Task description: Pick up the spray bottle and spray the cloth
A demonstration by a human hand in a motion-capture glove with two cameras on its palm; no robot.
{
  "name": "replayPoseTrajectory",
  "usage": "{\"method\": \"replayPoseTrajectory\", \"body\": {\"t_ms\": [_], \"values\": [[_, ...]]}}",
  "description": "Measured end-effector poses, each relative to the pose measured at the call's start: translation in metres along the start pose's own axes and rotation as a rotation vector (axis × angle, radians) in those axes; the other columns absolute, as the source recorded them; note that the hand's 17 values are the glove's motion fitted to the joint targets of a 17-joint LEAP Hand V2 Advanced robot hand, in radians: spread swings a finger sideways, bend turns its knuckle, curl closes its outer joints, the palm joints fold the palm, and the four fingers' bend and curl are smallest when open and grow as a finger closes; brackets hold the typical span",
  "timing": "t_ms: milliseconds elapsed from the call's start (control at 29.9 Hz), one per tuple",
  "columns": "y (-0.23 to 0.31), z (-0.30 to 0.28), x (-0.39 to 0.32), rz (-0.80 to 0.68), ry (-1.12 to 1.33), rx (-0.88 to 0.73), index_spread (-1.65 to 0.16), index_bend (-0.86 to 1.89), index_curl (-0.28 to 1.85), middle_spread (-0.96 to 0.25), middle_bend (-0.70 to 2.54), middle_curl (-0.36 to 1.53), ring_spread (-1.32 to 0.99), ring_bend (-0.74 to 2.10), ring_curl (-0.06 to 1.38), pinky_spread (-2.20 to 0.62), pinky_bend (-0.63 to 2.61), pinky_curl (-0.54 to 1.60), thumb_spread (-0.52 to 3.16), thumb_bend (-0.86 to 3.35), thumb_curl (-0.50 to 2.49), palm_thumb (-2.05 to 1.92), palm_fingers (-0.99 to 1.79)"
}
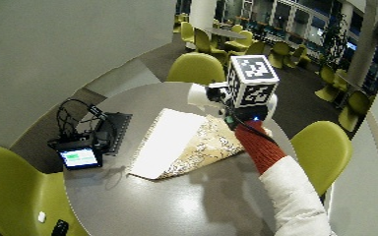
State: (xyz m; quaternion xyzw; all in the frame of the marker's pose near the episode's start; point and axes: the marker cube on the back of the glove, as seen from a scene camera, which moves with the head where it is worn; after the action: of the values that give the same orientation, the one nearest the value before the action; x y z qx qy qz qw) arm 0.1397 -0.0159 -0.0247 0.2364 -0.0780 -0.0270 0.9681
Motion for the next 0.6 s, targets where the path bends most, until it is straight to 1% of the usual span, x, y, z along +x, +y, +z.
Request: {"method": "replayPoseTrajectory", "body": {"t_ms": [100,201,435,602], "values": [[0.000,0.003,-0.008,0.028,-0.270,-0.047,-0.33,0.13,0.43,-0.07,0.39,0.53,-0.14,0.42,0.51,-0.03,0.16,0.30,0.72,-0.02,0.65,1.17,0.65],[0.000,0.004,-0.016,0.036,-0.496,-0.058,-0.34,0.13,0.41,-0.07,0.39,0.53,-0.14,0.41,0.52,-0.02,0.17,0.31,0.78,-0.01,0.65,1.17,0.60],[-0.008,0.005,-0.046,0.016,-0.825,-0.109,-0.35,0.13,0.38,-0.06,0.39,0.54,-0.13,0.38,0.51,0.00,0.16,0.32,0.93,-0.01,0.64,1.14,0.46],[-0.027,0.024,-0.077,0.084,-1.096,-0.133,-0.35,0.18,0.38,-0.04,0.41,0.53,-0.11,0.35,0.50,0.07,0.11,0.29,1.02,0.01,0.63,1.16,0.40]]}}
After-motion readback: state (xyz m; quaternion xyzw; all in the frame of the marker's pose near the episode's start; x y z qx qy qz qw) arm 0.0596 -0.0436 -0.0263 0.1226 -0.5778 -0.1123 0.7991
